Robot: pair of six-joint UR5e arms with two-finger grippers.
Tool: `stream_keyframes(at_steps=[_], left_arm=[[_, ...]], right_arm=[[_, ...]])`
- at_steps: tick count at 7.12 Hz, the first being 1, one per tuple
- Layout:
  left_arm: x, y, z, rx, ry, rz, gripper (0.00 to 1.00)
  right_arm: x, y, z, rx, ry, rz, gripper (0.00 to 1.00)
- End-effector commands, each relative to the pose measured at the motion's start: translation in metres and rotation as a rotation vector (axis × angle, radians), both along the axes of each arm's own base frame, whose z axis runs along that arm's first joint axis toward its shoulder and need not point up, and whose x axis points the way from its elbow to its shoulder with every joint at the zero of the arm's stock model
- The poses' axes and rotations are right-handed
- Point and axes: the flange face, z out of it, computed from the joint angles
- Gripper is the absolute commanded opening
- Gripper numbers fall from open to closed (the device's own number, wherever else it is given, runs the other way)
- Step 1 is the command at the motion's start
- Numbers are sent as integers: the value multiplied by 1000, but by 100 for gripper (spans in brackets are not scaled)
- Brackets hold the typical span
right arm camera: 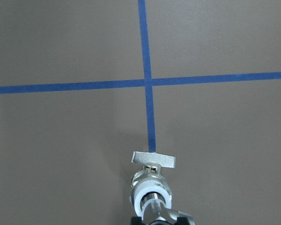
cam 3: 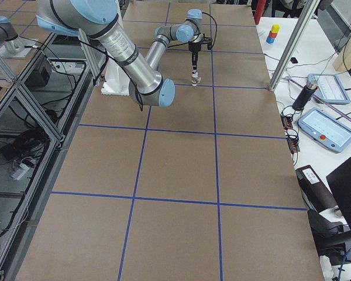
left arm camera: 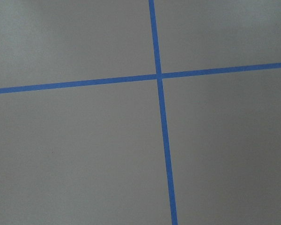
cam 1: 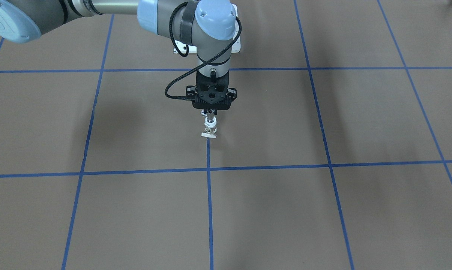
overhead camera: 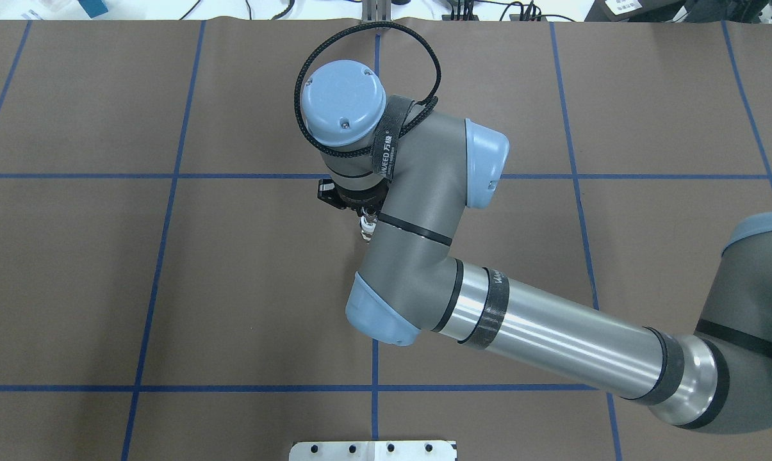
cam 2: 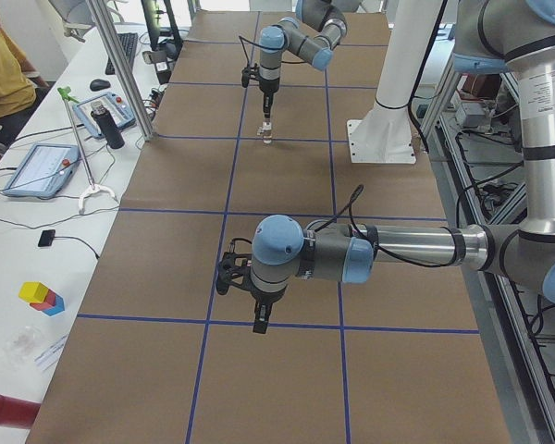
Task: Assemble PPR valve and pipe with both arms
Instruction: 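Press the silver fitting down into the top of the valve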
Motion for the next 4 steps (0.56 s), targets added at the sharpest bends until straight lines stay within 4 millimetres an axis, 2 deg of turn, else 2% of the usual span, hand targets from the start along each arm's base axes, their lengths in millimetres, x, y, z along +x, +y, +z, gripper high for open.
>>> stream_keyframes(at_steps=[1, 4], left_arm=[[0, 0, 0, 2, 0, 2, 100], [0, 1, 1, 1, 1, 2, 100]], right_arm=[[0, 0, 1, 5, 1, -2, 98], [5, 0, -5, 15, -10, -5, 99]])
